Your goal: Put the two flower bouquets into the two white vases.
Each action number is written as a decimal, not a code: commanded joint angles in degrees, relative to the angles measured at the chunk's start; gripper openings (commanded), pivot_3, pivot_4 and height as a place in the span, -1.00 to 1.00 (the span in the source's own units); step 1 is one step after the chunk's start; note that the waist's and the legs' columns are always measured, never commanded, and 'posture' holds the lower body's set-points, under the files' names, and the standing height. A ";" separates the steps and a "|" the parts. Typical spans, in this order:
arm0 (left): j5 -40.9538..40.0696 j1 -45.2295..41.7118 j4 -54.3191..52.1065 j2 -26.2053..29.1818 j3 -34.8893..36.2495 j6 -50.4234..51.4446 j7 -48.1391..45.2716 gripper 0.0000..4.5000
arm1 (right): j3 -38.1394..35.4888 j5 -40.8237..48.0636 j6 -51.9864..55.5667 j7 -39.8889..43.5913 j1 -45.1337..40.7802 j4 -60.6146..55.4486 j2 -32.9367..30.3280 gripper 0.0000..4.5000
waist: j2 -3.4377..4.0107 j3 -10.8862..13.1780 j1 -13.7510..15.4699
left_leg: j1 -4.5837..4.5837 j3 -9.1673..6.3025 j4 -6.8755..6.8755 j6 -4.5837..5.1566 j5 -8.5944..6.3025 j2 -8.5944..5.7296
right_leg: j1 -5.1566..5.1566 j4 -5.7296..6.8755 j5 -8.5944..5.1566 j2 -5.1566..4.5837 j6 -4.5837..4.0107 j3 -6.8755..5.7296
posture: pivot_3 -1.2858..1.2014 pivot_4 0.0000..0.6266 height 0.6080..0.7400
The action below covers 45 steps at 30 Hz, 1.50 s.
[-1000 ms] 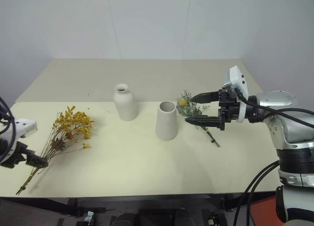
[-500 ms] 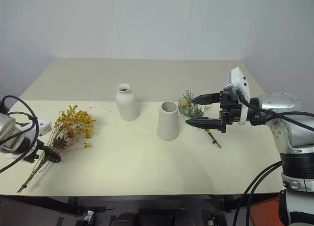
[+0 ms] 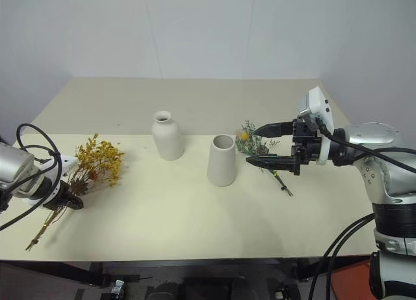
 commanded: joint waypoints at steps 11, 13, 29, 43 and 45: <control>3.96 -1.31 0.21 0.02 2.54 -1.50 -0.48 -0.66 | -2.80 1.26 -0.16 -1.19 0.38 -1.88 -0.92 1.00 | 0.00 0.00 -0.02 | 0.00 0.00 0.00 0.00 0.00 0.00 | 0.00 0.00 0.00 0.00 0.00 0.00 | 0.03 -0.52 1.00; 4.69 -1.42 -0.26 -0.33 4.75 -2.19 0.90 -0.66 | -2.87 1.26 -0.26 -1.31 0.37 -1.80 -0.83 1.00 | 0.00 0.00 0.01 | 0.00 0.00 0.00 0.00 0.00 0.00 | 0.00 0.00 0.00 0.00 0.00 0.00 | 0.03 -0.52 1.00; 7.00 -2.90 -0.73 -1.79 8.01 -2.80 2.17 -0.99 | -3.46 1.86 -0.11 -2.35 1.13 -2.26 -0.76 1.00 | 0.00 0.00 -0.01 | -0.02 0.00 0.03 0.00 0.00 0.00 | 0.00 0.00 0.01 0.00 0.00 0.00 | 0.03 -0.52 1.00; 9.82 -6.21 -14.36 -18.92 33.43 -33.78 17.11 -0.99 | -5.05 2.75 0.01 -4.36 3.15 -4.40 -0.24 1.00 | -0.06 -0.01 0.24 | -0.13 0.00 0.21 0.00 0.00 -0.08 | 0.06 -0.13 0.21 -0.10 0.16 0.05 | 0.03 -0.52 1.00; 8.08 -7.58 -13.71 -21.34 35.32 -35.83 16.49 -0.99 | -5.07 2.82 -0.11 -4.65 2.96 -4.51 -0.08 1.00 | -0.06 -0.01 0.22 | -0.10 0.01 0.22 0.00 0.00 -0.07 | 0.07 -0.13 0.22 -0.08 0.16 0.07 | 0.03 -0.52 1.00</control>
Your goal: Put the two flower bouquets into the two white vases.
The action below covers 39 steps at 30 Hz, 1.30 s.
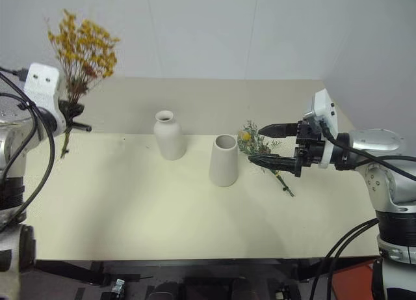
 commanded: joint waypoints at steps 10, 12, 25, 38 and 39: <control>-5.57 -11.94 13.00 -5.60 0.56 -14.52 -14.93 -0.99 | 1.88 -0.15 -1.74 -4.87 -8.17 -1.52 7.15 1.00 | 0.00 0.00 -0.36 | 0.03 0.02 0.01 0.00 0.00 0.00 | 0.00 0.01 0.01 0.03 0.02 0.03 | 0.03 -0.52 1.00; -5.92 -12.82 15.15 -6.43 0.67 -16.99 -17.43 -0.99 | 2.63 -0.29 -1.60 -5.49 -9.36 -1.30 8.56 1.00 | 0.00 0.00 -0.32 | 0.01 0.02 0.01 0.00 0.00 0.00 | 0.00 -0.02 0.01 0.03 0.02 0.03 | 0.03 -0.52 1.00; -9.97 -20.84 32.91 -10.73 1.93 -29.28 -33.99 -0.99 | 6.21 -2.38 -3.21 -6.81 -12.52 0.48 14.95 1.00 | 0.00 0.00 -0.22 | -0.07 0.02 0.07 0.00 0.00 -0.01 | -0.01 -0.06 0.05 0.02 0.07 0.01 | 0.03 -0.52 1.00; -10.32 -25.96 45.84 -16.73 4.83 -44.83 -35.51 -0.99 | 6.21 -2.01 -2.51 -8.41 -11.77 -0.80 16.04 1.00 | 0.00 0.00 -0.25 | -0.09 0.02 0.07 0.00 0.00 -0.01 | -0.02 -0.05 0.08 0.02 0.10 0.01 | 0.03 -0.52 1.00; -10.29 -25.84 46.12 -16.96 4.92 -45.24 -35.66 -0.99 | 6.17 -1.94 -2.41 -8.53 -11.72 -0.89 16.02 1.00 | 0.00 0.00 -0.26 | -0.09 0.02 0.07 0.00 0.00 -0.01 | -0.02 -0.05 0.08 0.02 0.11 0.01 | 0.03 -0.52 1.00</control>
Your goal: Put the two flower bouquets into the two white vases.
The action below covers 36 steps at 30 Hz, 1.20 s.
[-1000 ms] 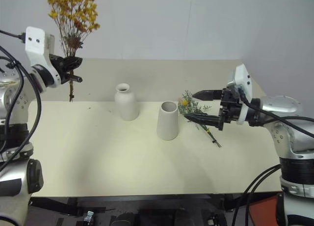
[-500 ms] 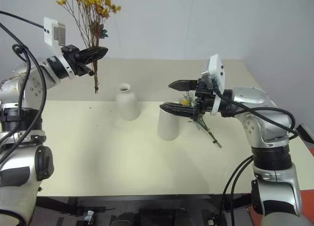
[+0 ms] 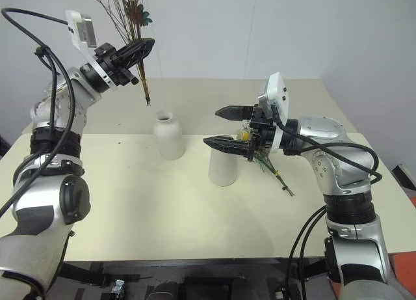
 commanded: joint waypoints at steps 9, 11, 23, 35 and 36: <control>0.54 0.45 3.89 -2.03 1.74 -6.65 -0.39 -0.99 | -1.05 0.46 -0.28 -2.04 -1.19 -1.36 0.67 1.00 | 0.00 0.00 -0.04 | -0.01 0.00 0.00 0.00 0.00 0.00 | 0.00 -0.02 0.01 0.00 0.02 0.00 | 0.03 -0.52 1.00; 0.70 0.75 4.40 -2.31 1.63 -7.55 -0.54 -0.99 | -0.95 0.20 -0.13 -2.58 -1.41 -1.11 0.95 1.00 | 0.00 0.00 -0.02 | 0.00 0.00 0.00 0.00 0.00 0.00 | 0.00 -0.01 0.01 0.01 0.02 0.00 | 0.03 -0.52 1.00; 2.68 0.51 9.48 -3.57 1.25 -10.83 -0.93 -0.99 | 5.18 -6.88 7.40 -10.78 -9.22 5.68 2.88 1.00 | 0.00 0.00 -0.09 | -0.03 0.00 -0.01 0.00 0.00 0.00 | -0.02 -0.04 0.02 0.01 0.03 -0.01 | 0.03 -0.52 1.00; 3.41 0.38 12.00 -4.98 1.78 -12.58 -0.86 -0.99 | 10.34 -15.30 7.34 -11.65 -21.80 22.50 8.81 1.00 | 0.01 0.00 -0.16 | -0.04 0.00 -0.01 0.00 0.00 0.00 | -0.04 -0.02 0.04 0.01 0.03 -0.01 | 0.03 -0.52 1.00; 3.44 0.31 12.15 -5.03 1.90 -12.79 -0.76 -0.99 | 10.46 -15.75 6.91 -11.51 -22.52 23.63 9.41 1.00 | 0.01 0.00 -0.19 | -0.04 0.00 -0.02 0.00 0.00 -0.01 | -0.04 -0.02 0.04 0.01 0.03 -0.01 | 0.03 -0.52 1.00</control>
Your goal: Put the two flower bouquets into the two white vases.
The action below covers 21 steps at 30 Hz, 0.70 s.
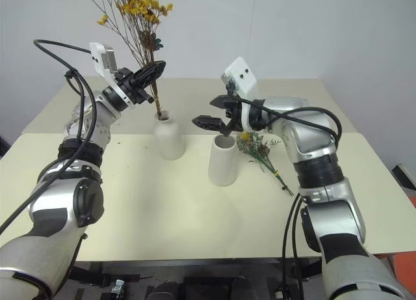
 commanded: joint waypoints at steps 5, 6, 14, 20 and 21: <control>0.20 -1.84 1.62 -0.23 1.21 -1.34 0.79 -0.99 | -0.38 -3.02 -3.35 1.36 -4.82 5.44 3.12 1.00 | 0.00 0.00 -0.03 | -0.01 -0.01 0.00 0.00 0.00 0.00 | 0.00 0.01 0.01 0.00 0.00 -0.01 | 0.03 -0.52 1.00; 0.19 -1.91 1.67 -0.23 1.30 -1.31 0.72 -0.99 | -0.49 -3.19 -3.52 1.61 -4.94 5.81 3.41 1.00 | 0.00 0.00 -0.04 | -0.02 -0.01 0.00 0.00 0.00 0.00 | 0.00 0.01 0.01 0.00 0.00 -0.02 | 0.03 -0.52 1.00; -0.66 -3.04 1.80 0.17 2.47 0.56 -0.35 -0.99 | -1.27 -4.28 -4.65 2.64 -5.68 8.62 5.13 1.00 | 0.00 0.00 -0.18 | -0.02 -0.02 0.00 0.00 0.00 0.00 | -0.01 0.01 0.01 0.00 0.01 -0.02 | 0.03 -0.52 1.00; -0.32 -4.06 2.84 0.65 3.01 1.15 0.19 -0.99 | -1.34 -4.91 -5.00 3.05 -5.90 9.83 5.79 1.00 | 0.01 0.00 -0.38 | -0.10 -0.02 -0.01 0.00 0.00 0.00 | -0.07 0.05 0.02 0.00 0.02 -0.03 | 0.03 -0.52 1.00; -0.24 -4.14 2.93 0.69 3.02 1.07 0.06 -0.99 | -1.37 -4.95 -4.98 3.11 -5.87 9.84 5.80 1.00 | 0.01 0.00 -0.43 | -0.10 -0.03 -0.02 0.00 0.00 0.01 | -0.08 0.06 0.03 0.00 0.02 -0.03 | 0.03 -0.52 1.00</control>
